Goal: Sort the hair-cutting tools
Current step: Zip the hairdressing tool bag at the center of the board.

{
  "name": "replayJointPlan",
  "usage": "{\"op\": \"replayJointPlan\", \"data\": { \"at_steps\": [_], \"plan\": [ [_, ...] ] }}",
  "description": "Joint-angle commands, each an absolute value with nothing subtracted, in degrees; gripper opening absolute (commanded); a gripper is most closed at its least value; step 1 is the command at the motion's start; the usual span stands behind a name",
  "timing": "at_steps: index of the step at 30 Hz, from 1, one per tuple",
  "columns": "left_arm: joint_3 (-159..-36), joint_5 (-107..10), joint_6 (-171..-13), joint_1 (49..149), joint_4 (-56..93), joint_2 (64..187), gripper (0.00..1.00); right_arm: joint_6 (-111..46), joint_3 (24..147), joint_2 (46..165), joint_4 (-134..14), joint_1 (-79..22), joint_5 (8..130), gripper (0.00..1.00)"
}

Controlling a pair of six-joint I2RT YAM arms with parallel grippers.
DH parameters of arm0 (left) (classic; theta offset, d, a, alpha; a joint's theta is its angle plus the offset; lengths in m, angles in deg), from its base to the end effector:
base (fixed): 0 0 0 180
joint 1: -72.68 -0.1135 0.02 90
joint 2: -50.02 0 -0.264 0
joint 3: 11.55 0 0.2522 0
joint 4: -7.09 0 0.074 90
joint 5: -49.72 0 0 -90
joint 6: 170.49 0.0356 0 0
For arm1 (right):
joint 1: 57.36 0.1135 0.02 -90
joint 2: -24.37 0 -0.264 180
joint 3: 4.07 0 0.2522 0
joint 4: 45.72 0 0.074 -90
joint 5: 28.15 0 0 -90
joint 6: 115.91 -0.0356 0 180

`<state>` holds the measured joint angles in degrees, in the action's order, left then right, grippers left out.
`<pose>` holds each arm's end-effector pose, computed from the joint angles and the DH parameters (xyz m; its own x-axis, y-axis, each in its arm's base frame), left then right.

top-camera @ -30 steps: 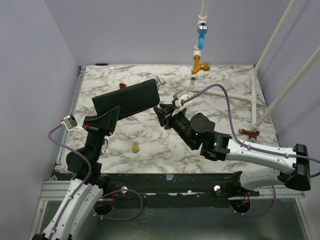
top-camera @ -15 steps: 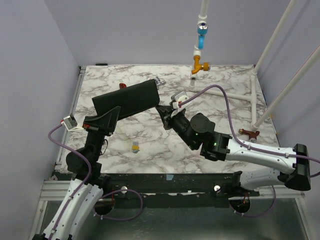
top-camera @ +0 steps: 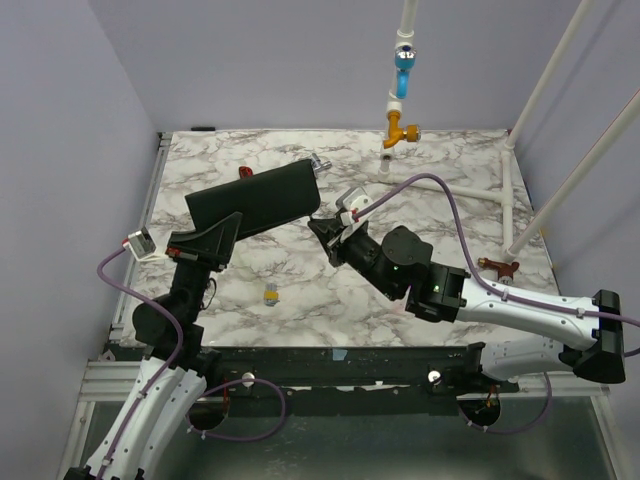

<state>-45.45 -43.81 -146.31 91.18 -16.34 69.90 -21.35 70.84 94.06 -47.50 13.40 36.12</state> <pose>0.0973 -0.0349 0.3310 -0.0950 -0.9284 -0.3593 0.6748 0.2053 -0.7089 0.1086 0.2644 0.3904 0.0760 0.0003 -0.9971 -0.7039 0.7083 -0.0534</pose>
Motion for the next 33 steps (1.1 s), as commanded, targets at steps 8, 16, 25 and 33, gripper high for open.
{"op": "replayJointPlan", "data": {
  "at_steps": [8,16,25,33],
  "plan": [
    [-48.85,-43.39,-145.42,91.23,-21.27,72.12,0.00,-24.37,71.62,94.41,-52.54,14.45,45.13,0.01],
    [-48.73,-43.27,-144.73,91.25,-21.21,72.05,0.00,-25.32,72.80,95.97,-54.02,16.01,43.71,0.01],
    [-49.57,-45.05,-142.37,91.23,-20.49,71.40,0.00,-29.14,72.80,92.31,-56.32,16.00,39.98,0.59],
    [-51.17,-50.38,-140.70,91.25,-24.27,73.12,0.00,-29.91,68.59,88.34,-46.38,16.03,34.43,0.57]
  ]
}}
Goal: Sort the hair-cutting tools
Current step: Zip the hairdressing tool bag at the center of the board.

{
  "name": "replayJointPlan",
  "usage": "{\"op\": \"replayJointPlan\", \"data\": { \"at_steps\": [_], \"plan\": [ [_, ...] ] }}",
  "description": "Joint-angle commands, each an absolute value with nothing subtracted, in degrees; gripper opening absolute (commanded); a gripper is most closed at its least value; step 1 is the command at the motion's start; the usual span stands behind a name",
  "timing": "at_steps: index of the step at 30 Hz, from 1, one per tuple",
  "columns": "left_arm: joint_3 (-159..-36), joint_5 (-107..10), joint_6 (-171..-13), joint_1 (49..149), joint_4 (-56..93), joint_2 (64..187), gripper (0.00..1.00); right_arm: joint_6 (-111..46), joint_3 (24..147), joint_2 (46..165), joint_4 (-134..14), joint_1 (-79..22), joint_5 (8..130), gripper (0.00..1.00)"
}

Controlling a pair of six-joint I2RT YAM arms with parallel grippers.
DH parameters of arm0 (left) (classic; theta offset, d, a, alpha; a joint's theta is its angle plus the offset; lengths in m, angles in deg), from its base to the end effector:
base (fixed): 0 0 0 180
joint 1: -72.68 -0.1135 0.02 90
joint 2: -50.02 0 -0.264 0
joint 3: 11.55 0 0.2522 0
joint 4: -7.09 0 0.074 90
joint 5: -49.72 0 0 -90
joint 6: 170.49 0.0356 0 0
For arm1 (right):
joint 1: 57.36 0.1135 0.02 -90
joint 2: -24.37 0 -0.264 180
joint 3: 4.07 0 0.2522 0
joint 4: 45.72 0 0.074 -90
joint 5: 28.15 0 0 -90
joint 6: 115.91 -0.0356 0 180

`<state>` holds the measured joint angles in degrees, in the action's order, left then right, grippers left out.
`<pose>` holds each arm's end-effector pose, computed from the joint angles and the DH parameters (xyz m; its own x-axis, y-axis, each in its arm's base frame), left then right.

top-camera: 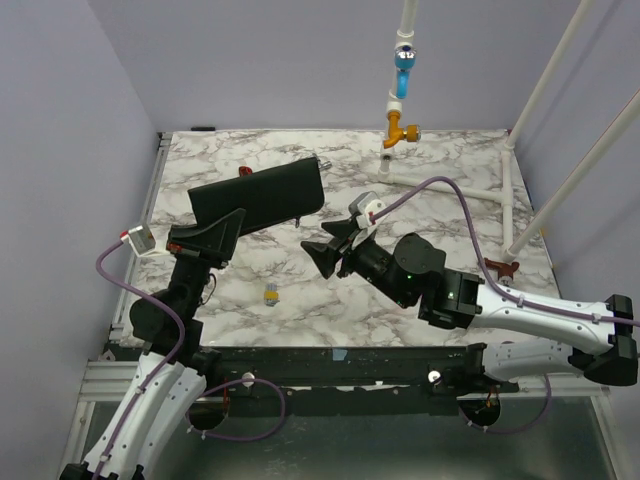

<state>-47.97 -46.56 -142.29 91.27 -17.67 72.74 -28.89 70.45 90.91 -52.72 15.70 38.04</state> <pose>0.1003 -0.0379 0.3432 -0.0722 -0.8999 -0.4300 0.7076 0.2576 -0.6579 0.0928 0.2553 0.3925 -0.0344 0.0503 -0.9981 -0.7568 0.6510 0.0589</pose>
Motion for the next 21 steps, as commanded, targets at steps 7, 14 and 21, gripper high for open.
{"op": "replayJointPlan", "data": {
  "at_steps": [7,14,21],
  "plan": [
    [-55.54,-57.22,-135.36,91.47,-28.48,75.43,0.00,-28.86,68.82,90.07,-41.30,16.02,34.97,0.57],
    [-61.77,-61.81,-122.65,93.59,-28.76,76.23,0.00,-27.20,66.24,88.01,-36.81,15.96,36.15,0.62],
    [-62.04,-61.96,-120.97,94.34,-34.51,77.76,0.00,-24.04,61.72,84.48,-28.52,16.32,38.17,0.62]
  ]
}}
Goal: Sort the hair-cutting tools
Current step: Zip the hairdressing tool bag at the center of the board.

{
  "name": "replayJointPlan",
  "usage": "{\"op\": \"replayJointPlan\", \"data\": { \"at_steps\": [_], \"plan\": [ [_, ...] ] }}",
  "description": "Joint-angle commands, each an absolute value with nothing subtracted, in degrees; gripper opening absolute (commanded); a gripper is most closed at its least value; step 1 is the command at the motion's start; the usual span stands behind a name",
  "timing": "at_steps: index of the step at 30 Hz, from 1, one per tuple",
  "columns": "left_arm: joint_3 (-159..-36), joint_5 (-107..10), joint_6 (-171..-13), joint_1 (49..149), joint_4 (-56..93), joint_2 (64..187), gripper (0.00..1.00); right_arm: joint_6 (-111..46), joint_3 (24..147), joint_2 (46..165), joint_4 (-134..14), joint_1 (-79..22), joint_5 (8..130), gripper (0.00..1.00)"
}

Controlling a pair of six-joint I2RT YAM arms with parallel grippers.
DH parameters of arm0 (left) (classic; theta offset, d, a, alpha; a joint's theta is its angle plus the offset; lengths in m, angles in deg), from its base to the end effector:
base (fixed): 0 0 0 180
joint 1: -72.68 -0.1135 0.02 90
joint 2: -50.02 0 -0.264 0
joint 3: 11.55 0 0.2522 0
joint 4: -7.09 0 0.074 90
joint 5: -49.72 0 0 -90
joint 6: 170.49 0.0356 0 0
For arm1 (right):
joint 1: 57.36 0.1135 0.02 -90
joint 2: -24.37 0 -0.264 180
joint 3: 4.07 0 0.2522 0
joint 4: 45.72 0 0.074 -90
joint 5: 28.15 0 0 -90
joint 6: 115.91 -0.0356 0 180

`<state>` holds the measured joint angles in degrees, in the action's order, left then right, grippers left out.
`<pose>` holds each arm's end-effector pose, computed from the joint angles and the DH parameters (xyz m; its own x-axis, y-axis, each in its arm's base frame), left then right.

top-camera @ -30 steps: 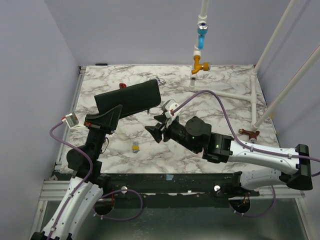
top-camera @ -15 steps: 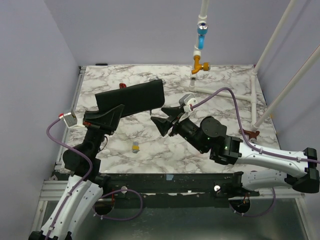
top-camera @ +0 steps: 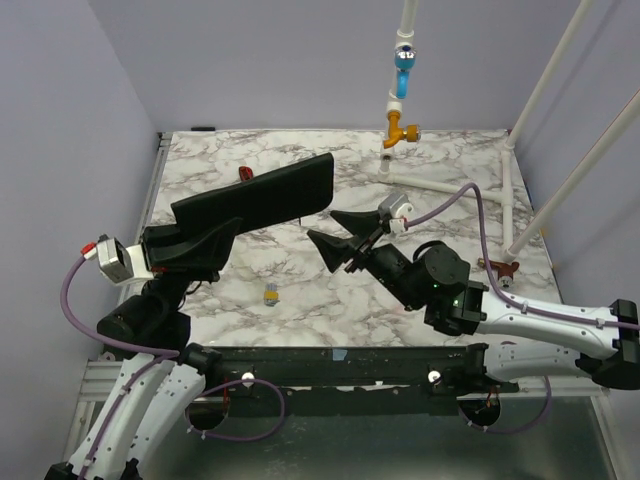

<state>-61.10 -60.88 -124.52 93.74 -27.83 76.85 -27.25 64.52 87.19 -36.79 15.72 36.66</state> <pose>0.0650 -0.0385 0.4207 0.2108 -0.7783 -0.5914 0.9161 0.3684 -0.1583 0.0881 0.2377 0.4007 0.0564 0.2581 -0.9645 -0.7474 0.6514 0.1306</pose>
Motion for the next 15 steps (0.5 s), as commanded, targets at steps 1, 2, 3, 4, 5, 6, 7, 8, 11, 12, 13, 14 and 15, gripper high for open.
{"op": "replayJointPlan", "data": {
  "at_steps": [1,2,3,4,5,6,7,8,11,12,13,14,15],
  "plan": [
    [-61.88,-61.86,-120.72,94.53,-35.07,77.95,0.00,-23.23,60.68,84.05,-26.04,16.72,38.65,0.62],
    [-61.80,-61.90,-120.37,94.76,-35.49,78.26,0.00,-22.51,60.03,83.97,-24.34,17.10,39.22,0.62],
    [-61.79,-61.85,-120.09,95.05,-35.86,78.38,0.00,-21.79,59.97,84.24,-23.12,17.54,39.64,0.62],
    [-61.77,-61.81,-119.89,95.33,-36.19,78.67,0.00,-21.16,60.33,84.63,-22.62,18.11,39.77,0.62],
    [-61.80,-61.77,-119.66,95.67,-36.36,78.91,0.00,-20.64,61.11,85.44,-22.41,18.56,39.49,0.62],
    [-61.79,-61.63,-119.40,96.07,-36.16,79.07,0.00,-19.96,61.96,86.20,-22.32,19.06,39.07,0.62],
    [-61.88,-61.31,-119.03,96.37,-35.90,79.21,0.00,-19.43,62.49,86.98,-21.99,19.46,38.81,0.62],
    [-61.80,-60.84,-118.62,96.93,-35.63,79.20,0.00,-18.83,63.08,87.68,-21.43,19.95,38.39,0.62],
    [-61.65,-59.57,-117.49,98.09,-35.07,79.22,0.00,-17.24,64.36,89.37,-19.78,20.90,36.65,0.62],
    [-61.61,-59.34,-117.19,98.37,-34.98,79.22,0.00,-16.81,64.82,89.89,-19.63,21.04,36.53,0.62],
    [-61.74,-59.16,-116.92,98.79,-34.79,79.35,0.00,-16.46,65.09,90.28,-19.31,21.15,36.53,0.62],
    [-61.70,-59.02,-116.65,98.99,-34.59,79.32,0.00,-16.13,65.38,90.68,-18.87,21.23,36.46,0.62],
    [-61.70,-58.72,-116.45,99.26,-34.45,79.38,0.00,-15.78,65.55,91.07,-18.45,21.39,36.25,0.62]
  ]
}}
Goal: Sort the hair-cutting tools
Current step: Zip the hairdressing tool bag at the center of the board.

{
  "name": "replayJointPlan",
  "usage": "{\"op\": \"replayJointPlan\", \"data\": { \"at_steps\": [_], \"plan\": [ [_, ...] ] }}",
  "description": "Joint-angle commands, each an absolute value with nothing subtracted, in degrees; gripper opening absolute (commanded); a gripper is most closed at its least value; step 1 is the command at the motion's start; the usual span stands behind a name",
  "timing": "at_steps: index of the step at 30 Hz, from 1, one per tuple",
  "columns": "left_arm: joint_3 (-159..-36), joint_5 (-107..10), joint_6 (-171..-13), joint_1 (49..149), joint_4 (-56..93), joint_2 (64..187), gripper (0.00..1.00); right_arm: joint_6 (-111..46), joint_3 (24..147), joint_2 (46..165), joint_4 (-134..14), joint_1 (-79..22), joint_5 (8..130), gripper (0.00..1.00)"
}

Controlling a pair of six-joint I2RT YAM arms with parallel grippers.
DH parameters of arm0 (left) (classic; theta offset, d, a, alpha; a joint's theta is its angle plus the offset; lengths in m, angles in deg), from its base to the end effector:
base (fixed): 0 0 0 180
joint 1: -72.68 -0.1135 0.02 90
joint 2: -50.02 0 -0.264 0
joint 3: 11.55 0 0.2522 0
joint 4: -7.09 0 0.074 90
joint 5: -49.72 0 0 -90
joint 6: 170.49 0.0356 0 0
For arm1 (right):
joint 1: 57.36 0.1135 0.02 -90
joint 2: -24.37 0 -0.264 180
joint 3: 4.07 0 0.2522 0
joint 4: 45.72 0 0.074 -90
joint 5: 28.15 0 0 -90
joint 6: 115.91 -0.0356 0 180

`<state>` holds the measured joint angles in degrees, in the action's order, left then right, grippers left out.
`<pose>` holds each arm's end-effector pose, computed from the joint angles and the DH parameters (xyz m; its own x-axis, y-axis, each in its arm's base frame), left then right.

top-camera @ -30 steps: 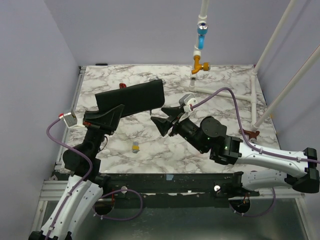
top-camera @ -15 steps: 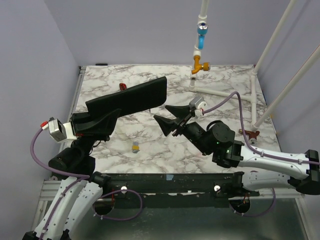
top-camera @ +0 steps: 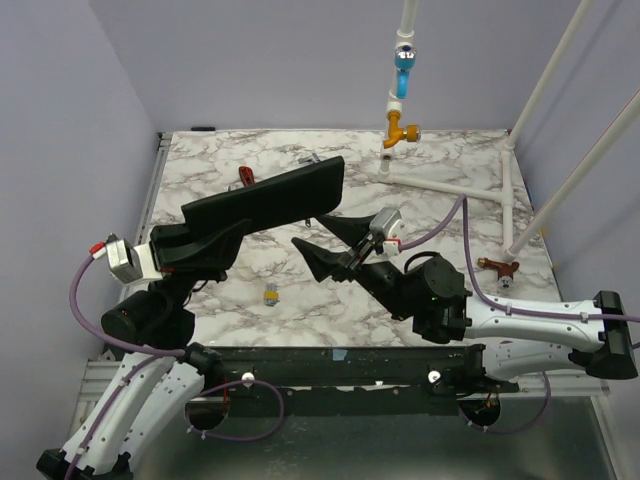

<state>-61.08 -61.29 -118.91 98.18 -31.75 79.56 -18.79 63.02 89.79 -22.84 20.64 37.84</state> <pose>0.0693 -0.0472 0.4216 0.2512 -0.7626 -0.5961 0.9260 0.3686 -0.0813 0.0681 0.2505 0.4052 0.1869 0.3349 -0.9235 -0.7996 0.5981 0.0550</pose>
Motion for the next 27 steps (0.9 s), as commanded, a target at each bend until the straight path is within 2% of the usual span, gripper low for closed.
{"op": "replayJointPlan", "data": {
  "at_steps": [1,8,21,27],
  "plan": [
    [-61.71,-58.53,-116.35,99.47,-34.39,79.46,0.00,-15.42,65.59,91.32,-17.89,21.45,36.13,0.62],
    [-61.43,-57.52,-115.91,100.36,-34.08,79.85,0.00,-13.24,63.43,90.64,-10.55,21.59,35.62,0.57],
    [-60.97,-56.85,-115.38,100.88,-34.25,80.07,0.00,-11.76,64.60,92.11,-9.89,21.73,36.25,0.42],
    [-61.07,-56.76,-115.38,101.07,-34.15,79.77,0.00,-11.60,66.18,93.66,-11.18,21.67,35.41,0.41]
  ]
}}
